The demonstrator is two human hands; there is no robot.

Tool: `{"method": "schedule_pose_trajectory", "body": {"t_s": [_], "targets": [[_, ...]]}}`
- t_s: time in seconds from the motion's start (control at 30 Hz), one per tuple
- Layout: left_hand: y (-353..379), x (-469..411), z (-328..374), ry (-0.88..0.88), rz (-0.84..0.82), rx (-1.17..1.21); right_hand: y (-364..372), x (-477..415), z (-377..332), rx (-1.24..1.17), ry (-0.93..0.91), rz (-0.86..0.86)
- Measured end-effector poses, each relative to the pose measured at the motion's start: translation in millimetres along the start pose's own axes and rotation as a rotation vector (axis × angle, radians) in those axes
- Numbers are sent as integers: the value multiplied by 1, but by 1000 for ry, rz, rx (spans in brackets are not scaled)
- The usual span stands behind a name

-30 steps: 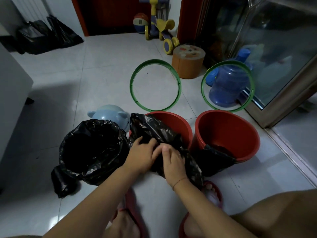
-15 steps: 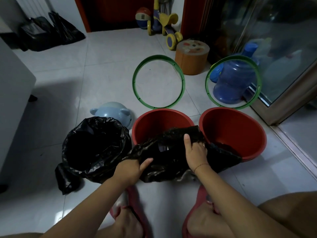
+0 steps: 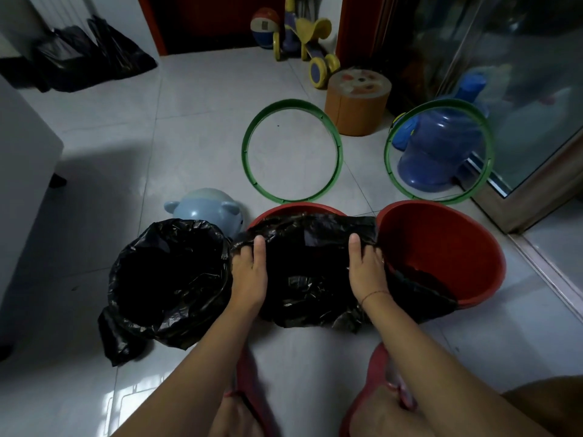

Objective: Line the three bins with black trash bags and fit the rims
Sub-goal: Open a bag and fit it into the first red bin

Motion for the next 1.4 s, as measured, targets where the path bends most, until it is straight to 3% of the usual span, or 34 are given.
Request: {"method": "schedule_pose_trajectory", "body": {"t_s": [0.43,0.63,0.83,0.97,1.13,1.23,1.3,1.4], "targets": [[17,-42,-20,-170,-146,142,6,-47,7,14,94,28],[18,-55,-26,-289,-123,115,9,-73,14,86,302,-18],[27,-55,-35,-426,-125,432,13,-92,17,-14,449,-43],[28,-51,-41,-471,-117,477,15,-89,11,-142,487,-95],[6,-60,-1,-101,-14,-150,13,-87,-14,129,226,-201],[14,-64,21,62,-83,-390,16,-87,-31,323,72,-223],[18,-72,31,152,-124,-463,18,-90,-40,382,0,-241],[17,-86,41,191,-159,-366,19,-98,-51,338,-84,-226]]}}
Point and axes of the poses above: each hand's wrist, its own x-axis away from the middle knuckle, its own y-axis out of the palm, z = x × y, the point moved 8 cm from there along -x, towards the middle knuckle, and after that the axes turned 7 degrees about -x, right-handed, at the moved point
